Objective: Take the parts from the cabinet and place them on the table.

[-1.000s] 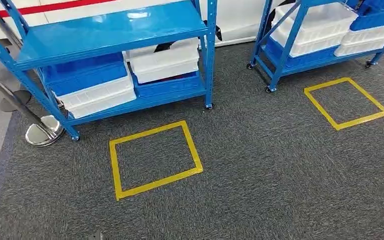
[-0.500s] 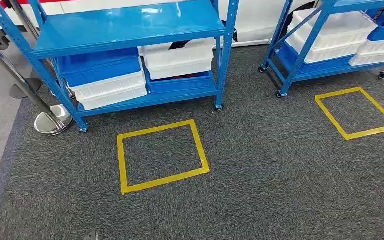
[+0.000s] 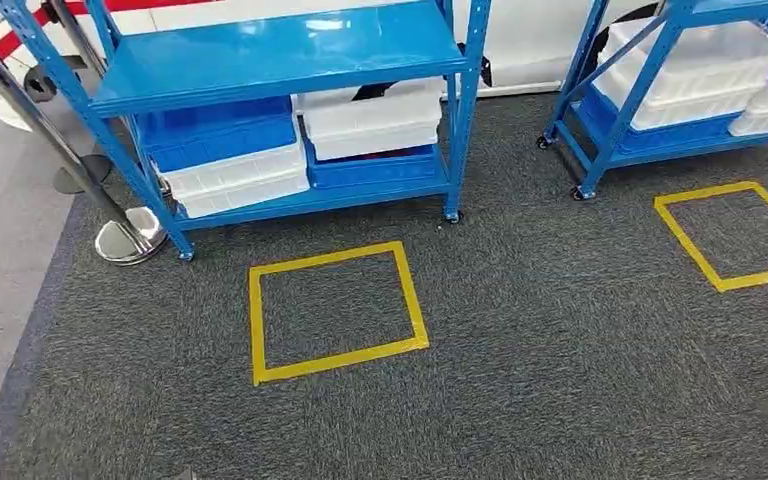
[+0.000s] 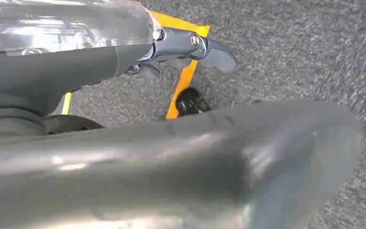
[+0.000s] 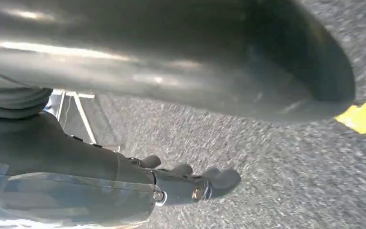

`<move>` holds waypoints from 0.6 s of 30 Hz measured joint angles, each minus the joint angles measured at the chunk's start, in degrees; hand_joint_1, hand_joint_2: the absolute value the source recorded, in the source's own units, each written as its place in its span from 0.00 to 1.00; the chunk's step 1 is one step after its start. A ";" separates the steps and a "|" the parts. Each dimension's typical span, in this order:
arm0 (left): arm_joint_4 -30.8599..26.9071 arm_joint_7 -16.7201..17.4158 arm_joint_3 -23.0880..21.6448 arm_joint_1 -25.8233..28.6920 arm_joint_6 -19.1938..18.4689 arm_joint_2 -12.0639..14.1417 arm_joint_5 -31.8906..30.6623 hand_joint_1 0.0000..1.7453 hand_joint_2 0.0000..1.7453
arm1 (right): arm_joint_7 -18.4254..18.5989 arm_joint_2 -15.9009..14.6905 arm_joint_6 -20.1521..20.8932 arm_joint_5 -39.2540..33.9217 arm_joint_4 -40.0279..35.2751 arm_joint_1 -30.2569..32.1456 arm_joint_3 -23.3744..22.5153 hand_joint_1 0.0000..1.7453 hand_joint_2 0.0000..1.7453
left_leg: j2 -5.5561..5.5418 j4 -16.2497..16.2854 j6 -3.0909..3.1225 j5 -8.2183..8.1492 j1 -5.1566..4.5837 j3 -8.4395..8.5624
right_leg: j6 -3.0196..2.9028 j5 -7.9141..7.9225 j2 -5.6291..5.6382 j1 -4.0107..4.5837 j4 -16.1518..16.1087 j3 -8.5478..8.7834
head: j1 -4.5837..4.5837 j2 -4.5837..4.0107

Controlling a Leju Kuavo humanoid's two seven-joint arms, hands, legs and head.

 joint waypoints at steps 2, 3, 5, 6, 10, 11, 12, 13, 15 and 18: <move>0.00 0.00 0.00 0.04 -0.17 0.00 0.02 0.00 0.00 | 0.17 0.00 0.15 -0.04 0.04 0.26 -0.02 0.00 0.00 | 1.46 16.92 -0.78 -8.33 0.27 -7.89 | -0.71 -0.19 -1.43 0.29 0.04 -0.09 | 0.00 0.00; 0.00 0.00 0.00 0.16 -0.17 0.00 0.02 0.00 0.00 | 0.22 0.02 0.18 -0.07 0.04 0.26 -0.02 0.00 0.00 | 1.55 17.99 -0.77 -7.95 0.28 -8.41 | -0.70 -0.19 -1.68 0.37 0.05 -0.03 | 0.00 0.00; 0.00 0.02 0.00 0.28 -0.17 0.00 0.00 0.00 0.00 | 0.37 0.11 0.20 -0.09 0.04 0.19 -0.02 0.00 0.00 | 1.75 11.74 -0.46 -3.77 0.25 -5.34 | -0.62 -0.26 -2.08 0.46 0.05 0.16 | 0.00 0.00; 0.00 0.00 0.00 0.23 -0.15 0.00 0.00 0.00 0.00 | 0.46 0.17 0.17 -0.13 0.04 0.15 -0.02 0.00 0.00 | 2.11 5.53 -0.09 -0.90 0.20 -2.22 | -0.51 -0.33 -2.32 0.51 0.04 0.35 | 0.00 0.00; 0.00 0.07 0.00 0.02 -0.07 0.02 0.00 0.00 0.00 | 0.66 0.35 0.02 -0.24 0.04 0.11 -0.07 0.00 0.00 | 3.59 -0.74 1.12 0.12 -0.70 0.36 | 0.58 -0.47 -2.99 0.63 0.10 0.45 | 0.00 0.00; 0.00 0.07 0.00 0.11 -0.07 0.04 0.00 0.00 0.00 | 0.66 0.37 0.02 -0.24 0.04 0.10 -0.07 0.00 0.00 | 3.29 -0.74 1.35 0.18 -0.79 0.32 | 0.87 -0.35 -3.26 0.55 -0.15 0.61 | 0.00 0.00; 0.00 0.07 0.00 0.14 -0.07 0.02 0.00 0.00 0.00 | 0.68 0.37 0.00 -0.24 0.02 0.04 -0.07 0.00 0.00 | 2.92 -1.52 1.95 0.70 -0.31 0.56 | 1.36 -0.37 -3.38 0.79 -0.16 0.76 | 0.00 0.00; 0.00 0.09 0.00 0.14 -0.07 0.00 0.00 0.00 0.00 | 0.68 0.35 0.00 -0.24 0.04 0.05 -0.09 0.00 0.00 | 2.82 -2.02 2.13 1.16 -0.08 1.03 | 1.70 -0.93 -2.54 0.49 0.55 0.62 | 0.02 0.00; 0.00 0.09 0.00 0.01 -0.09 -0.02 0.00 0.00 0.00 | 0.68 0.37 0.00 -0.24 0.04 0.16 -0.20 0.00 0.00 | 2.53 -2.11 2.64 1.45 -0.09 0.83 | 1.95 -5.20 -1.07 0.45 6.69 -2.46 | 0.00 0.00; 0.00 0.09 0.00 0.15 -0.09 -0.02 0.00 0.00 0.00 | 0.66 0.37 0.00 -0.24 0.04 0.21 -0.37 0.00 0.00 | 1.89 -2.00 2.69 1.44 -0.18 0.68 | 2.41 -8.89 -0.87 0.36 18.05 -8.12 | 0.00 0.00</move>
